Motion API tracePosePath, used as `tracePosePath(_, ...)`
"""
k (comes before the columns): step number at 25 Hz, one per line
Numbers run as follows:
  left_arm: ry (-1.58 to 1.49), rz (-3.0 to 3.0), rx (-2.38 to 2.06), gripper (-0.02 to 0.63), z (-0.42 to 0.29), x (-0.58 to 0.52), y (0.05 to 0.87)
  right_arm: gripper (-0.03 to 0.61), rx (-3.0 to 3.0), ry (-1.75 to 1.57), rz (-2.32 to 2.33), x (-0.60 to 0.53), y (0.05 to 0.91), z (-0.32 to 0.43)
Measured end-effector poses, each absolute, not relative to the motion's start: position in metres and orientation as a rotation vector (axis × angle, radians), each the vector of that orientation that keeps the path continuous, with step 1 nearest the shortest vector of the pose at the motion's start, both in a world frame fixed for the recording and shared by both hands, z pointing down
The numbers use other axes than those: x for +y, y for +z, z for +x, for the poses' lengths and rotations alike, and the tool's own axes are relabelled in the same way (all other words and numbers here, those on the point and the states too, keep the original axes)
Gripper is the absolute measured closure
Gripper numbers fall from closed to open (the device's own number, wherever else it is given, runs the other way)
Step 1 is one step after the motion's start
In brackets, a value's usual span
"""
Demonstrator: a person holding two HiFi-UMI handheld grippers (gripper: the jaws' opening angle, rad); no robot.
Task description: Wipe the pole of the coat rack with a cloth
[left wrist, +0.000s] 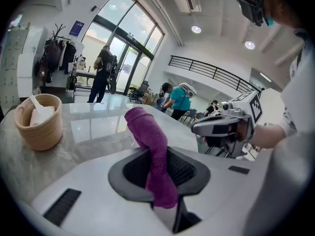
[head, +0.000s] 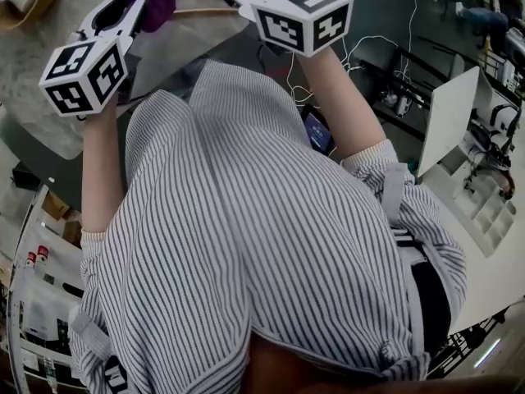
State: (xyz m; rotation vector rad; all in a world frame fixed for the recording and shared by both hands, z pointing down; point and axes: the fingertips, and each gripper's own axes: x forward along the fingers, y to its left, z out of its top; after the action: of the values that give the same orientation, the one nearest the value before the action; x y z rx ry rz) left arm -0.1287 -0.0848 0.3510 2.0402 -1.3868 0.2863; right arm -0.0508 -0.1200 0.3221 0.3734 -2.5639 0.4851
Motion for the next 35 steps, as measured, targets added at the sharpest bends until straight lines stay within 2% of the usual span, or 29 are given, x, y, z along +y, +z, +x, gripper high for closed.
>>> tracePosePath(11,0.163,2.056,-1.384,0.528,-0.149,-0.079,0.342,0.565,-2.552,0.347,0.315,-0.109,0.313,-0.091)
tracePosePath(17,0.136,2.057,-1.436,0.528,-0.148,-0.076,0.333,0.565,-2.616,0.322,0.428,-0.112,0.303,-0.082)
tracePosePath(22,-0.011,2.107,-1.495,0.528,-0.153,-0.073,0.302,0.565,-2.711,0.348,0.597,-0.123,0.280,-0.074)
tracePosePath(35,-0.044,2.204,-1.637,0.528,-0.150,-0.068,0.268,0.565,-2.717,0.336,0.590,-0.107,0.278,-0.077)
